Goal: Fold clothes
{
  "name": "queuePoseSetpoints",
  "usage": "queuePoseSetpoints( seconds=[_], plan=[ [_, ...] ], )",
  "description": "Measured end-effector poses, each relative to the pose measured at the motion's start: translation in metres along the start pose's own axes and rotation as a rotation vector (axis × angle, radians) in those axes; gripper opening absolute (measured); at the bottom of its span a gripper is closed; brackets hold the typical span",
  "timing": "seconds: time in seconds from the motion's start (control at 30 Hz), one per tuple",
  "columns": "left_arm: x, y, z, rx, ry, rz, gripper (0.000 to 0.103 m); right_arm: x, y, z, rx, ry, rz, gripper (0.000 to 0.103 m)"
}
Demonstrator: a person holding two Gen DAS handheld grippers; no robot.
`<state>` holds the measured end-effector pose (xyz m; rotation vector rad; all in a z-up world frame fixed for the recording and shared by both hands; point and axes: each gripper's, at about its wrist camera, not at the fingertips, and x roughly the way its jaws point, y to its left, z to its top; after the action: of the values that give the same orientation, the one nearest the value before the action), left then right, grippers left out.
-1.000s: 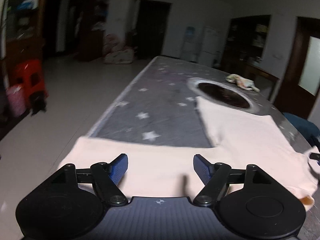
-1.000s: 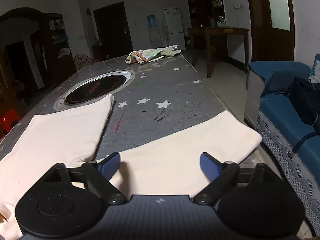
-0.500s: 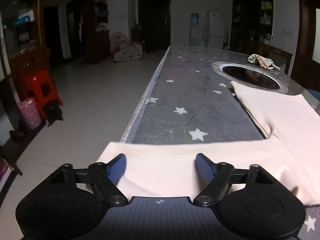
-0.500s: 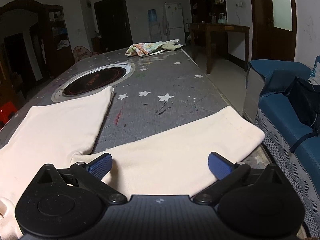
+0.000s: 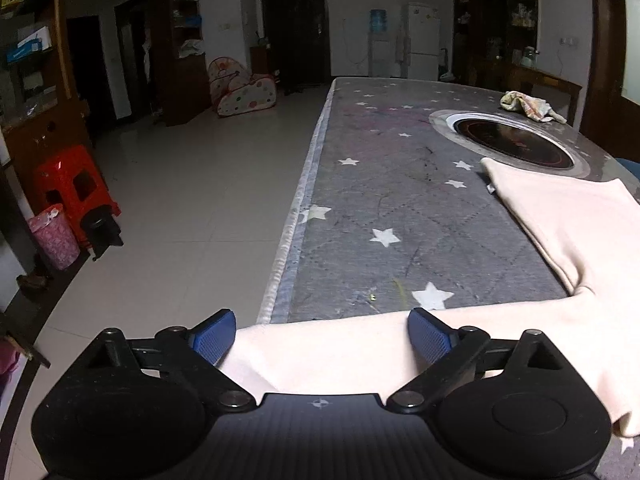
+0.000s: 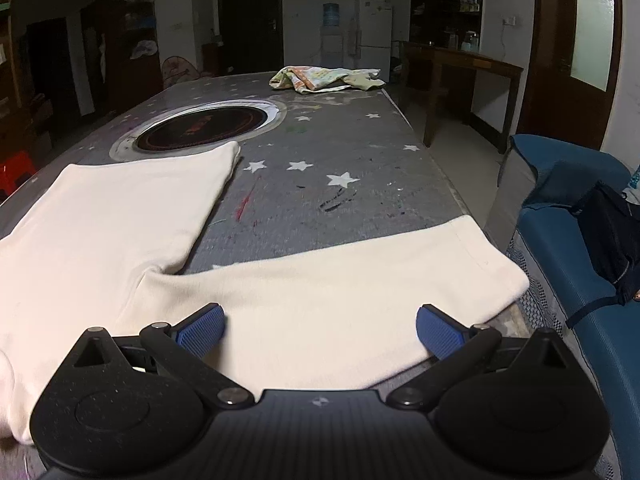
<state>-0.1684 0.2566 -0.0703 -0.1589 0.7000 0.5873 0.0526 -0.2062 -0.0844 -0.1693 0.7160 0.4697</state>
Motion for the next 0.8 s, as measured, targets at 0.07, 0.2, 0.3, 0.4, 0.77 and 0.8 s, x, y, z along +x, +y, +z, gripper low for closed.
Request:
queuePoseSetpoints(
  seconds=[0.07, 0.2, 0.3, 0.4, 0.77, 0.8],
  plan=[
    [-0.005, -0.005, 0.0, 0.01, -0.001, 0.021, 0.093, -0.004, 0.0, -0.001, -0.001, 0.009, -0.006, 0.103],
    [-0.031, -0.028, -0.001, 0.045, -0.057, -0.004, 0.092, -0.019, 0.006, -0.001, -0.012, -0.004, 0.003, 0.103],
    [-0.056, -0.054, -0.001, 0.062, -0.111, -0.115, 0.092, -0.037, 0.018, -0.001, -0.047, -0.034, 0.057, 0.103],
    [-0.074, -0.087, -0.005, 0.109, -0.152, -0.237, 0.092, -0.05, 0.035, -0.001, -0.096, -0.053, 0.138, 0.103],
    [-0.061, -0.159, -0.037, 0.263, -0.046, -0.441, 0.092, -0.059, 0.079, -0.024, -0.206, -0.009, 0.291, 0.103],
    [-0.06, -0.161, -0.039, 0.271, -0.038, -0.44, 0.093, -0.058, 0.08, -0.027, -0.211, 0.004, 0.291, 0.103]
  ],
)
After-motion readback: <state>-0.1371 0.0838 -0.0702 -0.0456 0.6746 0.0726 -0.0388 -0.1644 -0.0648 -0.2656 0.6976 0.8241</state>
